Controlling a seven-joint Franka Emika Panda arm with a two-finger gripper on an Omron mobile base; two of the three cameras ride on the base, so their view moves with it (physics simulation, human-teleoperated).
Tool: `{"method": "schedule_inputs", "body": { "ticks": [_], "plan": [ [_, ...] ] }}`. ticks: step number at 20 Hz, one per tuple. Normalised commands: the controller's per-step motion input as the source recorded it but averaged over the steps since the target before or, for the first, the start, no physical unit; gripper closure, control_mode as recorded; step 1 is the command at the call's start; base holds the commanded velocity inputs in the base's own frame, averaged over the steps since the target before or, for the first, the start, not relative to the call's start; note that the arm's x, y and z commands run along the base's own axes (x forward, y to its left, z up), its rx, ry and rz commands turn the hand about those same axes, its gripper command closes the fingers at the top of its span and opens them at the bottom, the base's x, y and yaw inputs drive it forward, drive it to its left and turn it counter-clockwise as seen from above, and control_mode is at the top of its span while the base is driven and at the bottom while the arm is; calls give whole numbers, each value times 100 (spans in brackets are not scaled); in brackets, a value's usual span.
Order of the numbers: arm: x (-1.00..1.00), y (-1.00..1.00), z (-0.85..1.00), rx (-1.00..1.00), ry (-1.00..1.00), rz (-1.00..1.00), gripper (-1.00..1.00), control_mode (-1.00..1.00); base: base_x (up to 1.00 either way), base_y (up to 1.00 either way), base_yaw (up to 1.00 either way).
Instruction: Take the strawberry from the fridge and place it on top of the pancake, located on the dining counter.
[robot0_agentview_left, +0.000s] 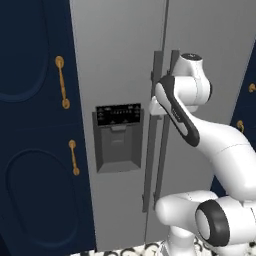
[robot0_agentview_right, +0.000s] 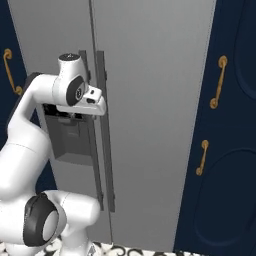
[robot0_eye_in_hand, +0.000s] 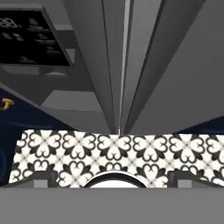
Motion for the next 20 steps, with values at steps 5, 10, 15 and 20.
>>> {"method": "schedule_inputs", "body": {
  "ticks": [5,10,15,20],
  "plan": [
    [0,0,0,0,0,0,-100,100,-60,-8,-5],
    [2,0,0,0,-2,0,-100,-100,-8,-1,-2],
    [31,-20,-20,0,-18,0,-100,-100,0,0,0],
    [70,-28,-11,0,-40,0,-100,-100,0,0,0]
  ]
}}
